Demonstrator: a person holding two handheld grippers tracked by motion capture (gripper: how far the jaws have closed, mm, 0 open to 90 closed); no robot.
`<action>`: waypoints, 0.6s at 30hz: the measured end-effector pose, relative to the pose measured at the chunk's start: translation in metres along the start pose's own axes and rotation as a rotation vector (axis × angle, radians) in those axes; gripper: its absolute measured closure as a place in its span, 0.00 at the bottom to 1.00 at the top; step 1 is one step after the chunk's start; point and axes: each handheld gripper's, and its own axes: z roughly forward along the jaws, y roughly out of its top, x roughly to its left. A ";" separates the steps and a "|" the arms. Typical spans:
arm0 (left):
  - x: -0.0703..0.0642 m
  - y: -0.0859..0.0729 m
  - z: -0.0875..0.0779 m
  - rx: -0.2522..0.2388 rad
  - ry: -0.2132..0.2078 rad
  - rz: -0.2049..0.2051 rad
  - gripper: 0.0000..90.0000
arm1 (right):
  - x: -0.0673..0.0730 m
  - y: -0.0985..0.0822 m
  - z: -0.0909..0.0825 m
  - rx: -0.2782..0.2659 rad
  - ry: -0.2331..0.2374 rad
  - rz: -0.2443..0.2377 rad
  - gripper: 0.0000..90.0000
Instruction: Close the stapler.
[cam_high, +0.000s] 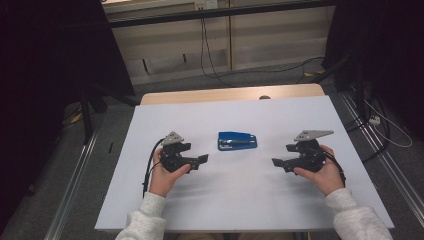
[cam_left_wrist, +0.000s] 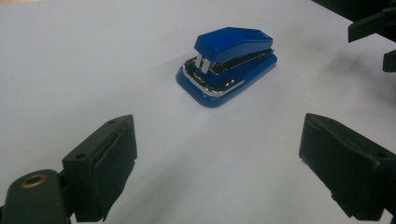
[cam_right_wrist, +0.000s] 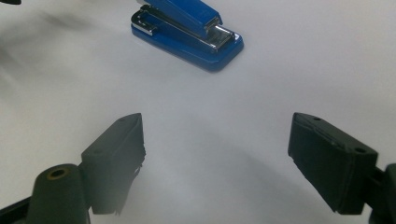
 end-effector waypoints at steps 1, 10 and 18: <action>0.001 -0.002 -0.003 -0.001 0.010 0.005 0.13 | 0.002 -0.002 -0.003 0.002 0.003 -0.003 0.20; 0.000 -0.010 -0.017 -0.002 0.021 0.015 0.12 | 0.005 -0.010 -0.012 0.002 0.013 -0.009 0.18; -0.002 -0.019 -0.031 0.006 0.020 0.030 0.11 | 0.009 -0.018 -0.025 0.003 0.014 -0.010 0.17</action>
